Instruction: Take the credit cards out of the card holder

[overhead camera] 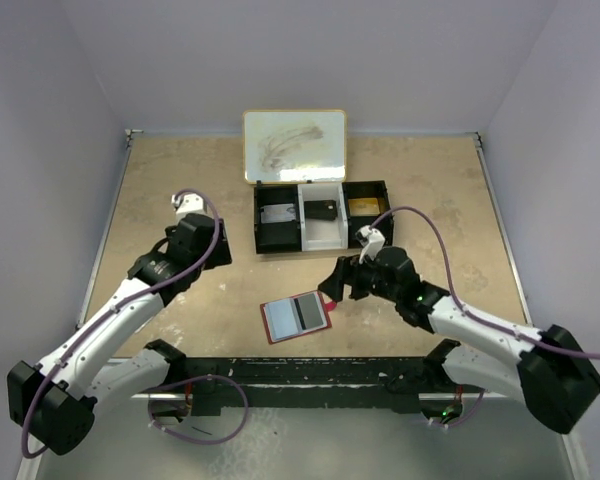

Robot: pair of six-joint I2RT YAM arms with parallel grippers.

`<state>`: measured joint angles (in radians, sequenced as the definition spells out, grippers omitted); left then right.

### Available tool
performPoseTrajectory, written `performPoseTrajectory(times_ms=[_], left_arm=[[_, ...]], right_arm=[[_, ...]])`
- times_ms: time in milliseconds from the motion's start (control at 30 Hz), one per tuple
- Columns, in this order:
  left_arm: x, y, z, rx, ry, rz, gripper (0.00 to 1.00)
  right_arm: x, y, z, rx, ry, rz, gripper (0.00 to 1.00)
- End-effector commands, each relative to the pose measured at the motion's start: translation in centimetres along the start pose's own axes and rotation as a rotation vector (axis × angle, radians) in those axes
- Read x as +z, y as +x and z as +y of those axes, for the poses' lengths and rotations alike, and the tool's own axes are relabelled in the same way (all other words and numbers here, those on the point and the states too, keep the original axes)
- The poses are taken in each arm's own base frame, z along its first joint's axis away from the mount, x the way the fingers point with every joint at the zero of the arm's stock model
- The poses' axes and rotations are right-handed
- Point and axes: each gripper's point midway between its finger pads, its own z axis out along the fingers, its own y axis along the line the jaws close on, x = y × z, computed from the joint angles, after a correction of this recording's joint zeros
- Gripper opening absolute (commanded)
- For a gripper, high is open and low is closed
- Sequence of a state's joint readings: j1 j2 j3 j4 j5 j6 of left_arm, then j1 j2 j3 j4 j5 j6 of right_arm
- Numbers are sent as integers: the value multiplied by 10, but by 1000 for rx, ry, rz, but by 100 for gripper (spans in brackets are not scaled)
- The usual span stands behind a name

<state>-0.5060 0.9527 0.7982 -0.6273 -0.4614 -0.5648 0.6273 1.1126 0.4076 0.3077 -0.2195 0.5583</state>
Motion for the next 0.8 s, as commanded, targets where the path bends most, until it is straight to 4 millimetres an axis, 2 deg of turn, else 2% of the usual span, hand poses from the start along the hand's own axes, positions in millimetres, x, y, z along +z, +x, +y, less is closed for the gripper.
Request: performPoseTrajectory(times_ms=[0, 33, 100, 167, 233, 367, 433, 500, 567, 667, 767], left_arm=[[0, -9, -29, -65, 138, -22, 70], [0, -9, -35, -79, 169, -24, 70], [1, -6, -46, -110, 228, -24, 71], [4, -1, -53, -134, 265, -18, 72], [8, 5, -57, -148, 280, -7, 73], [15, 14, -74, -148, 353, 26, 73], [20, 21, -85, -149, 387, 66, 73], [28, 29, -94, -153, 402, 95, 73], [33, 40, -102, -132, 406, 124, 73], [38, 55, -115, -84, 400, 146, 73], [42, 61, -122, -60, 354, 135, 73]], right_arm=[[-20, -24, 27, 107, 42, -150, 93], [-25, -21, 14, 130, 138, -136, 99], [-40, -19, -10, 163, 295, -146, 100], [-55, -20, -24, 204, 372, -184, 100], [-67, -26, -28, 255, 396, -245, 100], [-71, -30, 4, 267, 164, -299, 100], [-67, -21, 23, 297, 22, -283, 98], [-63, -12, 37, 332, -88, -261, 92], [-55, 8, 46, 394, -156, -178, 88], [-40, 42, 48, 428, -150, -32, 81], [-29, 58, 55, 418, -120, 39, 80]])
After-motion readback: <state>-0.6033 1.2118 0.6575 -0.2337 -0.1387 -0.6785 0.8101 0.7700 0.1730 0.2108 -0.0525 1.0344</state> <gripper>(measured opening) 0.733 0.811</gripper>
